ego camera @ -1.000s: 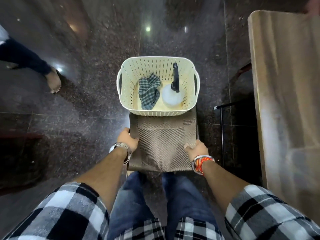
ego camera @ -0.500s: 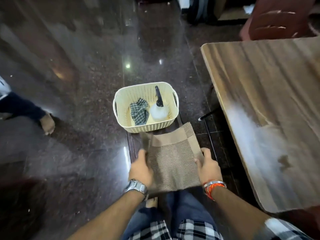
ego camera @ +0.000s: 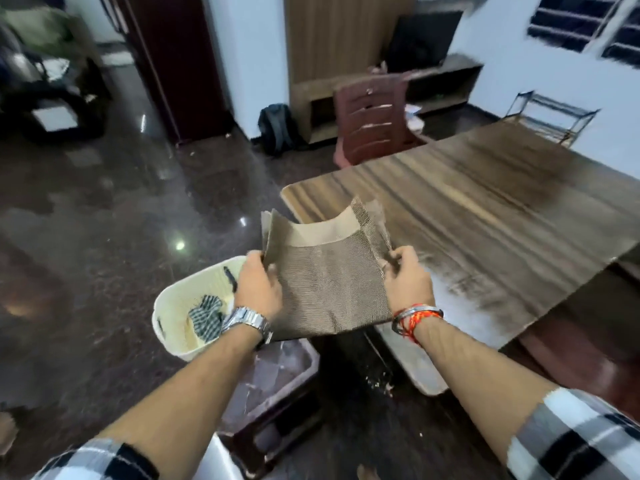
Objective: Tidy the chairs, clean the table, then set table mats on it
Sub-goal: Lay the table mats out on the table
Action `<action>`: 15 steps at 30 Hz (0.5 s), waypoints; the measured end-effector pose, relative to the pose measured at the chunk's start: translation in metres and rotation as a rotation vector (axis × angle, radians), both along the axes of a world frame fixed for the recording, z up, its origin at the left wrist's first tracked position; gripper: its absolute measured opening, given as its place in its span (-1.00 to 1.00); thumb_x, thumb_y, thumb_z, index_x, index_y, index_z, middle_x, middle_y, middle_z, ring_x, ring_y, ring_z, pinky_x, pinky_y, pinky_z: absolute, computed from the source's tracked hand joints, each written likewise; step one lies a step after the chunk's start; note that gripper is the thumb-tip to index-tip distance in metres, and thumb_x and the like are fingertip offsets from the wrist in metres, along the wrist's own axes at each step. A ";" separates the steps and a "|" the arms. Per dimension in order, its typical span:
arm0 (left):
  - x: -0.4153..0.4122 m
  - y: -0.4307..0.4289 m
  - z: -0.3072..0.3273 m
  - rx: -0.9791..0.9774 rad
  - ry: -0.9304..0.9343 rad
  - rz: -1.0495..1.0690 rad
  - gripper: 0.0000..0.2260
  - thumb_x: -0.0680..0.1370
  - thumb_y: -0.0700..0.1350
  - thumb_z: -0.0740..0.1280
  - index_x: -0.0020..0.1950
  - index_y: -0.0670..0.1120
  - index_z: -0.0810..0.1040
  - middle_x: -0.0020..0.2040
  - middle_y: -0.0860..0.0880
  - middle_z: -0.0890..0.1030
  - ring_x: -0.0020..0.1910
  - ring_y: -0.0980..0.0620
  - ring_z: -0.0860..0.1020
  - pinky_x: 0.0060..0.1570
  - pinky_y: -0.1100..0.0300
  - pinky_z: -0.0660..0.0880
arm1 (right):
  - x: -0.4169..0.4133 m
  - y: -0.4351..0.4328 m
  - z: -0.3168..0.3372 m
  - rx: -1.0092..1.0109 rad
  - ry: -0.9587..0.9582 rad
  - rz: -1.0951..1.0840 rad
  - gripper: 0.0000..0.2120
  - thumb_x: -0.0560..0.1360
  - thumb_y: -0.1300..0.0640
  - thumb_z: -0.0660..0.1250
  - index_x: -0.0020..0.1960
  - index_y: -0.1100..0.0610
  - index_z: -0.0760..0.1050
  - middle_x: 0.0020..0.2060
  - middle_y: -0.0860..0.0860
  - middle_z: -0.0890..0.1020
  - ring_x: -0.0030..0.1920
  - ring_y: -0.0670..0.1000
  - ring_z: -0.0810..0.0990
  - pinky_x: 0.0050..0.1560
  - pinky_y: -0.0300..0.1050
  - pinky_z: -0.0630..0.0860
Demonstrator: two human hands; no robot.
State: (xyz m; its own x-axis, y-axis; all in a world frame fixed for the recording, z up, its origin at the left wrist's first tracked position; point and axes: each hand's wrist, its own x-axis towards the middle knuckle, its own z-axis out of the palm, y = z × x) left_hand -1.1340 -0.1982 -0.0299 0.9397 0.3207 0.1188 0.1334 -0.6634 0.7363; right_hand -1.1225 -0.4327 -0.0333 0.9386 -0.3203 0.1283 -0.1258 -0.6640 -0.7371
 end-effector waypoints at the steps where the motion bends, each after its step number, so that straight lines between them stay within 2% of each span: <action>1: 0.006 -0.007 0.005 0.001 -0.027 -0.003 -0.89 0.60 -0.23 0.20 0.10 -0.21 0.41 0.03 -0.26 0.55 0.03 -0.25 0.51 -0.12 0.12 0.30 | 0.003 -0.010 0.006 0.023 -0.014 -0.011 -0.88 0.55 0.16 0.33 0.07 0.15 0.48 -0.08 0.18 0.68 -0.06 0.21 0.63 -0.12 -0.06 0.44; 3: 0.022 -0.032 0.019 0.015 -0.108 -0.024 -0.84 0.59 -0.24 0.21 0.13 -0.28 0.43 0.09 -0.30 0.50 0.11 -0.27 0.45 0.06 0.04 0.30 | 0.010 -0.040 0.022 0.075 -0.085 -0.040 -0.91 0.54 0.19 0.35 0.02 0.18 0.52 -0.09 0.14 0.67 -0.03 0.18 0.62 -0.12 -0.16 0.35; 5: 0.037 -0.066 0.033 0.018 -0.199 -0.047 -0.83 0.60 -0.25 0.21 0.14 -0.31 0.42 0.11 -0.32 0.46 0.13 -0.28 0.42 0.12 0.01 0.29 | 0.016 -0.072 0.039 0.132 -0.159 -0.075 -0.91 0.53 0.20 0.38 0.00 0.21 0.54 -0.14 0.11 0.64 -0.03 0.18 0.61 -0.14 -0.22 0.28; 7: 0.051 -0.101 0.051 -0.030 -0.238 -0.033 -0.83 0.62 -0.20 0.18 0.16 -0.27 0.40 0.06 -0.31 0.50 0.05 -0.30 0.47 0.00 -0.01 0.34 | 0.023 -0.103 0.053 0.192 -0.213 -0.123 -0.87 0.55 0.17 0.37 0.04 0.21 0.54 -0.17 0.11 0.64 -0.05 0.17 0.62 -0.19 -0.23 0.26; 9: 0.065 -0.139 0.069 -0.070 -0.273 -0.036 -0.81 0.64 -0.12 0.16 0.22 -0.15 0.35 0.04 -0.27 0.55 -0.06 -0.27 0.52 -0.10 0.03 0.36 | 0.031 -0.140 0.066 0.215 -0.280 -0.142 -0.85 0.56 0.15 0.35 0.08 0.20 0.52 -0.09 0.15 0.68 -0.03 0.18 0.63 -0.18 -0.16 0.30; 11: 0.082 -0.172 0.084 -0.056 -0.358 -0.063 -0.84 0.63 -0.06 0.17 0.20 -0.03 0.32 0.02 -0.24 0.56 -0.07 -0.28 0.54 -0.06 0.00 0.43 | 0.043 -0.181 0.077 0.207 -0.349 -0.109 -0.84 0.56 0.18 0.36 0.10 0.21 0.51 -0.05 0.16 0.70 -0.02 0.17 0.63 -0.10 -0.11 0.40; 13: 0.098 -0.206 0.101 -0.003 -0.431 -0.062 -0.84 0.63 -0.03 0.18 0.18 -0.03 0.33 -0.08 -0.20 0.59 -0.12 -0.32 0.56 -0.02 -0.08 0.48 | 0.057 -0.231 0.089 0.206 -0.372 -0.090 -0.84 0.54 0.20 0.38 0.09 0.21 0.50 -0.08 0.14 0.70 -0.03 0.15 0.65 -0.03 -0.05 0.50; 15: 0.113 -0.241 0.120 0.004 -0.464 -0.085 -0.79 0.63 -0.06 0.19 0.21 -0.12 0.37 -0.08 -0.21 0.61 -0.11 -0.33 0.57 -0.09 0.02 0.42 | 0.074 -0.278 0.101 0.229 -0.363 -0.068 -0.83 0.52 0.19 0.40 0.06 0.21 0.48 -0.12 0.10 0.68 -0.07 0.14 0.64 -0.01 0.04 0.54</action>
State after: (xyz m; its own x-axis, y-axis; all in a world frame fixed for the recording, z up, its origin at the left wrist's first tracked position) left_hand -1.0205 -0.4393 0.0904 0.8099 0.2438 0.5336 -0.2638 -0.6610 0.7025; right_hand -1.0483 -0.7105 0.0681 0.8214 -0.4384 0.3649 0.1313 -0.4772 -0.8689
